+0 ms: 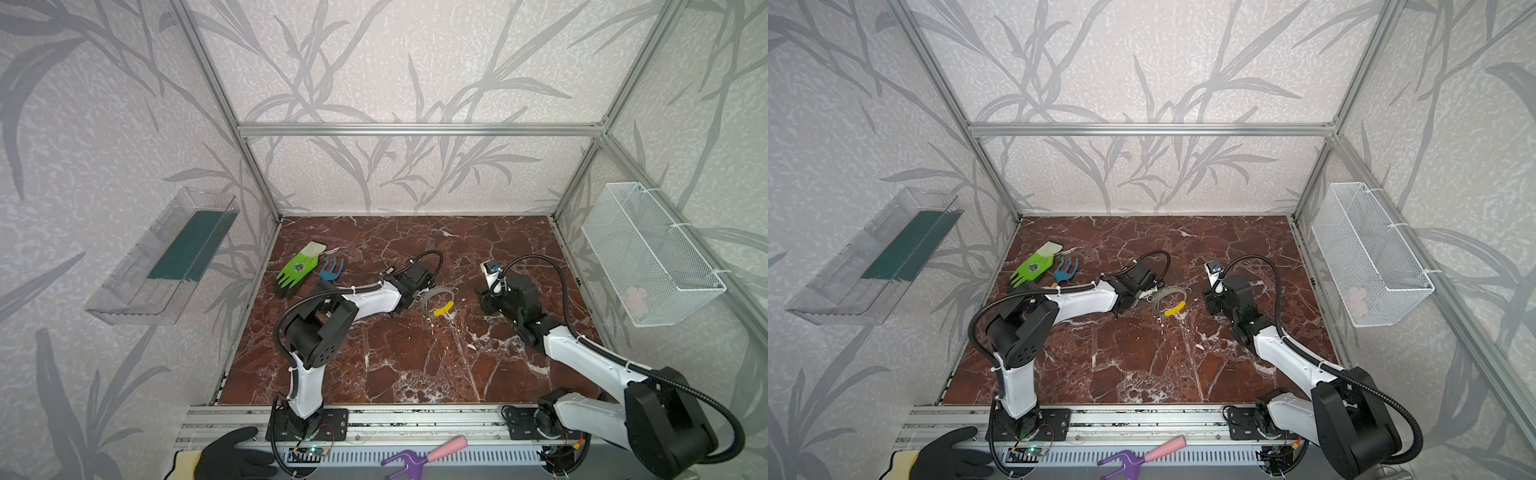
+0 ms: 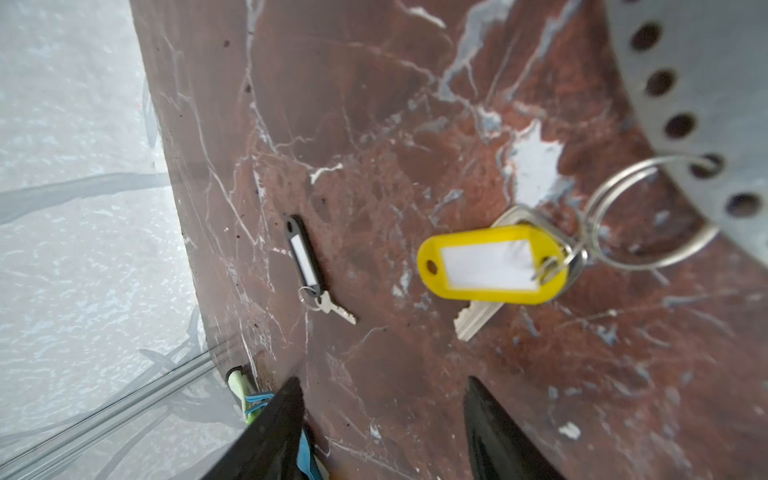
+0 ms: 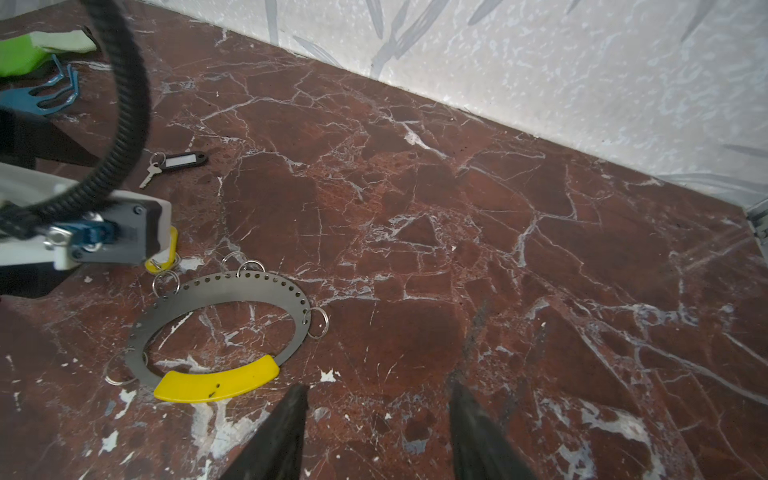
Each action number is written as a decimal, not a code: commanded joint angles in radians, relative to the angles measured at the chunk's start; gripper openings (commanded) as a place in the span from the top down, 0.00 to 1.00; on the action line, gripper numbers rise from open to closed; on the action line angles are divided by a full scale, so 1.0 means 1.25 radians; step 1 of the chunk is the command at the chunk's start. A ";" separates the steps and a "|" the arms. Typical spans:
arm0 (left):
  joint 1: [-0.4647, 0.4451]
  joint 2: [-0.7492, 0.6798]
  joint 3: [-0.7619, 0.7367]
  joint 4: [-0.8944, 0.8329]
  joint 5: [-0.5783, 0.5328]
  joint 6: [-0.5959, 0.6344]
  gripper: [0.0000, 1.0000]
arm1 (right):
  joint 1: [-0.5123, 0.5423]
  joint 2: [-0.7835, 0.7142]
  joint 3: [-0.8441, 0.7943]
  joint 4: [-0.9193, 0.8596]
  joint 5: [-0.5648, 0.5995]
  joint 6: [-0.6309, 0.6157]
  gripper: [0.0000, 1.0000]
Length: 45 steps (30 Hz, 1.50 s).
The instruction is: Put the keys on the keyring
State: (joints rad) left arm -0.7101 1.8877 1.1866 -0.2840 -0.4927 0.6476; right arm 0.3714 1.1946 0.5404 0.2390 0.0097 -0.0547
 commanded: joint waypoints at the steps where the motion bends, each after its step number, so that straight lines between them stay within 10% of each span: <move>1: 0.030 -0.105 -0.008 -0.020 0.084 -0.078 0.37 | -0.004 0.034 0.057 -0.037 -0.057 0.073 0.46; 15: 0.207 -0.224 0.008 0.133 0.591 -0.288 0.41 | -0.029 0.378 0.275 -0.108 -0.207 0.302 0.54; 26: 0.265 -0.223 -0.049 0.208 0.689 -0.271 0.43 | -0.050 0.483 0.358 -0.273 -0.277 0.331 0.58; 45: 0.277 -0.190 -0.065 0.275 0.642 -0.194 0.46 | 0.220 0.468 0.495 -0.560 -0.122 -0.278 0.60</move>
State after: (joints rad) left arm -0.3702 1.6402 1.1152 0.0265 0.3229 0.3794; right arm 0.6399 1.7508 1.1324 -0.3714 -0.1921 -0.2459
